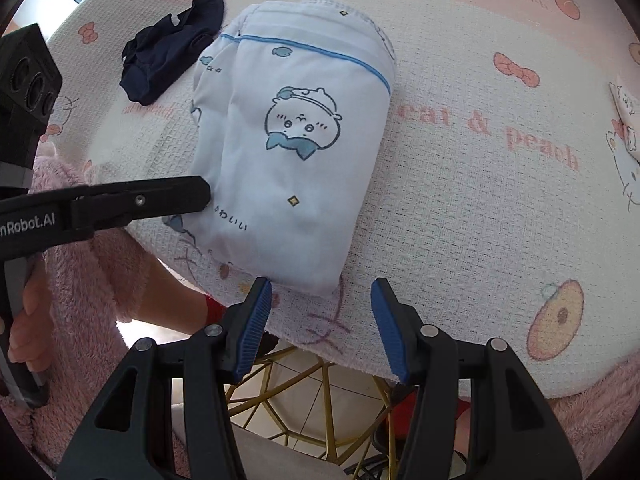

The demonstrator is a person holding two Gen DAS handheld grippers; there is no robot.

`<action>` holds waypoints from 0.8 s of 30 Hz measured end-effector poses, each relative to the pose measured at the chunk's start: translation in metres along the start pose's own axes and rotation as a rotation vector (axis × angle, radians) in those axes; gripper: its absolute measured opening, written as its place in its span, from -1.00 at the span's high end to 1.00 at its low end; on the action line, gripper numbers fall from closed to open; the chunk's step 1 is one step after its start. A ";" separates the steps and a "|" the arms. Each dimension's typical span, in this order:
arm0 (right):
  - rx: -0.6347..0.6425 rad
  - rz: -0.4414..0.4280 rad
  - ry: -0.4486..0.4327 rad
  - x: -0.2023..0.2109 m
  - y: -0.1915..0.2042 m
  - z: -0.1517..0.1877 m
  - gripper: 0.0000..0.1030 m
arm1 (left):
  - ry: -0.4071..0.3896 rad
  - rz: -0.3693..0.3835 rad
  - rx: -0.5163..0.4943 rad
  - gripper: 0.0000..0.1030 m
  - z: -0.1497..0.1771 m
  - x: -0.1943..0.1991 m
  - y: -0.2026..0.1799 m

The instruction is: Fold clothes

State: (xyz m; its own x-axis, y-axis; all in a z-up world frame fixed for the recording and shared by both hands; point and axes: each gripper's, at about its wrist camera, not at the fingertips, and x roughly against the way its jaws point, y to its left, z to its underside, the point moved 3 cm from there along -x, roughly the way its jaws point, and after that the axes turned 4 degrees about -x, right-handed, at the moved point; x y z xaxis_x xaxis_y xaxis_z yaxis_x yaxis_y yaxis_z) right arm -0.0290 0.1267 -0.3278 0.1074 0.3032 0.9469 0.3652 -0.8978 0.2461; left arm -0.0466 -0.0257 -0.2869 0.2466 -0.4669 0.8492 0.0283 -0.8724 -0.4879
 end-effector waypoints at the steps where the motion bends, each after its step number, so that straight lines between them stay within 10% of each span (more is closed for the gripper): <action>1: -0.013 -0.006 -0.010 0.004 -0.003 -0.002 -0.03 | 0.007 0.004 -0.001 0.66 0.001 -0.002 -0.001; 24: -0.057 0.109 -0.015 0.001 -0.036 -0.005 -0.18 | 0.059 0.040 -0.008 0.66 -0.001 -0.016 0.000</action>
